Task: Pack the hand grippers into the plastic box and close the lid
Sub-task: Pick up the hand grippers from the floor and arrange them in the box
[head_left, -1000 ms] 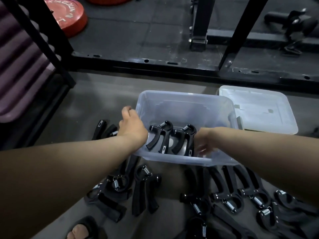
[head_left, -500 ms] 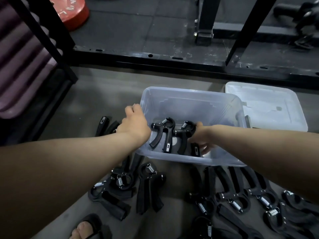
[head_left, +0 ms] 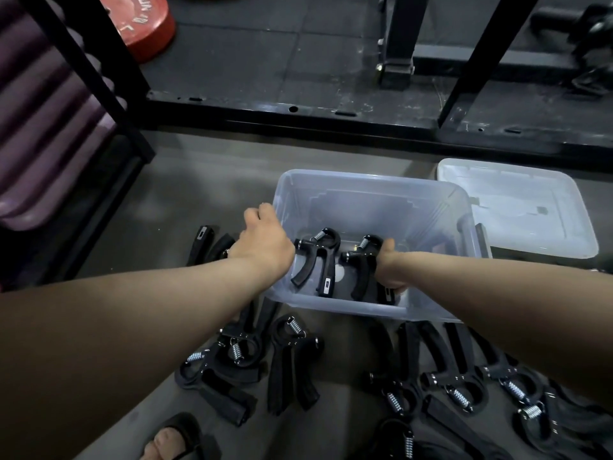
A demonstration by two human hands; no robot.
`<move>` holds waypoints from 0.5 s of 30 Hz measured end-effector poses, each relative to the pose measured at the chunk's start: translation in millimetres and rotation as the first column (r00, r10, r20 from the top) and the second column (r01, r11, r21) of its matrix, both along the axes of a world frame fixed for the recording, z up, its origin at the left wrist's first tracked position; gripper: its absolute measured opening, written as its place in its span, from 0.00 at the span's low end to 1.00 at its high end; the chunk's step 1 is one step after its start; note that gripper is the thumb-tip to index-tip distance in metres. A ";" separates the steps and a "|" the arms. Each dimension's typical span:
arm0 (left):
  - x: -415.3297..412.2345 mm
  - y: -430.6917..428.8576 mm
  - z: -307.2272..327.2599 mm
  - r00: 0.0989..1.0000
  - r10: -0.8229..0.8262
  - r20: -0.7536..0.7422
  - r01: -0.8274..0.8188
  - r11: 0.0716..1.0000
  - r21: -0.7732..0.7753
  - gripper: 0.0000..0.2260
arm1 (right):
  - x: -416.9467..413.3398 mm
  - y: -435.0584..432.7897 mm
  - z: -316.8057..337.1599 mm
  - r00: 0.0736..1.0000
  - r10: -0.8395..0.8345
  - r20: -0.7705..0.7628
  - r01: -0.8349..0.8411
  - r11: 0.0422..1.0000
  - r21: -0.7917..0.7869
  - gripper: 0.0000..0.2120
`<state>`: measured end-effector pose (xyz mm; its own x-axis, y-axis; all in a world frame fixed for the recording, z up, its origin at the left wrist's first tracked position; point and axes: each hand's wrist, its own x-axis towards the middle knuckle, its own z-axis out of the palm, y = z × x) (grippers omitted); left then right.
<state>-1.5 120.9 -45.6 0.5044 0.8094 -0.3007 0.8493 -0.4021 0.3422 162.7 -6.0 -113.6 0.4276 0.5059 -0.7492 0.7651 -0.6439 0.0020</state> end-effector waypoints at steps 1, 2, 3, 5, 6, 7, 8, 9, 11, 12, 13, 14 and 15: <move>0.1 -0.4 0.1 1.000 0.004 -0.001 -0.004 1.000 0.001 0.09 | 2.9 -2.2 0.4 0.996 -0.035 -0.082 0.028 0.996 -0.079 0.49; 0.3 -0.3 -0.3 1.000 0.007 -0.002 -0.007 1.000 0.003 0.09 | 3.6 -6.1 -6.1 0.998 0.036 -0.060 -0.046 0.985 -0.168 0.45; 0.2 -0.2 -0.7 1.000 0.009 -0.002 -0.009 1.000 0.004 0.10 | 3.1 -4.5 -12.6 0.989 0.129 -0.068 -0.142 0.961 -0.236 0.36; 0.1 -0.1 -1.7 1.000 0.007 0.004 -0.007 1.000 0.000 0.10 | -11.1 -5.0 -6.5 0.718 0.691 -0.081 -0.628 0.594 -0.502 0.15; 0.2 -0.1 -2.2 1.000 0.005 0.008 -0.005 1.000 -0.003 0.09 | -11.1 -9.5 -6.8 0.708 0.702 -0.076 -0.652 0.608 -0.454 0.20; 0.3 0.1 -2.3 1.000 0.004 0.011 -0.003 1.000 -0.003 0.09 | -9.8 -12.8 -9.7 0.934 0.354 0.040 -0.324 0.891 -0.318 0.25; 0.2 0.2 -2.4 1.000 0.005 0.011 -0.005 1.000 -0.001 0.09 | -3.1 -11.5 -9.6 0.998 -0.049 0.038 0.054 0.987 -0.152 0.28; 0.0 0.0 -2.4 1.000 0.008 0.010 -0.008 1.000 0.001 0.09 | 3.9 -16.1 -5.7 0.973 -0.229 -0.024 0.229 0.973 -0.016 0.30; 0.1 -0.3 -2.5 1.000 0.012 0.013 -0.012 1.000 -0.002 0.09 | 3.0 -13.8 -3.7 0.982 -0.188 0.000 0.188 0.982 -0.012 0.31; 0.0 -0.3 -3.0 1.000 0.012 0.015 -0.012 1.000 -0.002 0.08 | -1.0 -19.7 0.7 0.999 -0.046 -0.014 0.045 0.999 -0.027 0.29; 0.0 -0.1 -3.4 1.000 0.013 0.018 -0.013 1.000 -0.001 0.08 | -10.1 -16.0 -4.4 0.950 0.311 0.008 -0.299 0.920 -0.254 0.26; 0.1 0.1 -4.0 1.000 0.015 0.020 -0.015 1.000 -0.001 0.09 | -10.3 -14.1 -4.4 0.808 0.588 0.034 -0.518 0.737 -0.434 0.23; 0.1 0.2 -4.4 1.000 0.016 0.021 -0.016 1.000 0.000 0.09 | -10.9 -14.1 -1.3 0.810 0.581 0.081 -0.491 0.747 -0.447 0.21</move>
<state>-1.4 121.1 -50.0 0.4971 0.8177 -0.2903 0.8485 -0.3882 0.3597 151.8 -20.1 -114.8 0.3377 0.3849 -0.8590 0.9354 -0.0360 0.3517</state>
